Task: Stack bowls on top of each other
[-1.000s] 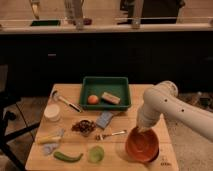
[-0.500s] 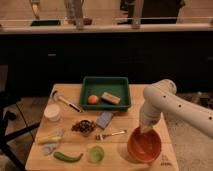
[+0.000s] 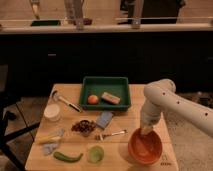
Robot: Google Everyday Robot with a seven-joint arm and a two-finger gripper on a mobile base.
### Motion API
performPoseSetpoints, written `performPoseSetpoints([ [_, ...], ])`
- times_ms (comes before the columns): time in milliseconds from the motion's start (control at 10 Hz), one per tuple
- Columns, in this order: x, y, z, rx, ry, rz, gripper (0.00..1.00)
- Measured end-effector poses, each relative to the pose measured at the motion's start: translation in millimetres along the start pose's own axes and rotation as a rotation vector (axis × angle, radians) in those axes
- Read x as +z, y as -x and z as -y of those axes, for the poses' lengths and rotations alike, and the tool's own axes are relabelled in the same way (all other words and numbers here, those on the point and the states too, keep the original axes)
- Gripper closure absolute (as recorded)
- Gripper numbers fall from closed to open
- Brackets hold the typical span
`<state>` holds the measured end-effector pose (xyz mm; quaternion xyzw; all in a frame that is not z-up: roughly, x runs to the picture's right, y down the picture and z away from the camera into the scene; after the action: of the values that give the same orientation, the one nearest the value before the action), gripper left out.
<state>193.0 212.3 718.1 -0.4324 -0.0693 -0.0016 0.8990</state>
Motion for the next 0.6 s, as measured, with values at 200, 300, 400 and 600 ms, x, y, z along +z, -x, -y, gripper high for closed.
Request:
performPoseSetpoints([
  [200,2.4,0.1,0.7,0.001,0.02,0.004,0.96],
  [300,2.6,-1.4,0.3,0.004,0.026,0.004,0.96],
  [400,2.9,-2.7,0.7,0.008,0.032,0.005,0.96],
  [600,2.9,-3.9,2.2,0.012,0.041,0.007,0.96],
])
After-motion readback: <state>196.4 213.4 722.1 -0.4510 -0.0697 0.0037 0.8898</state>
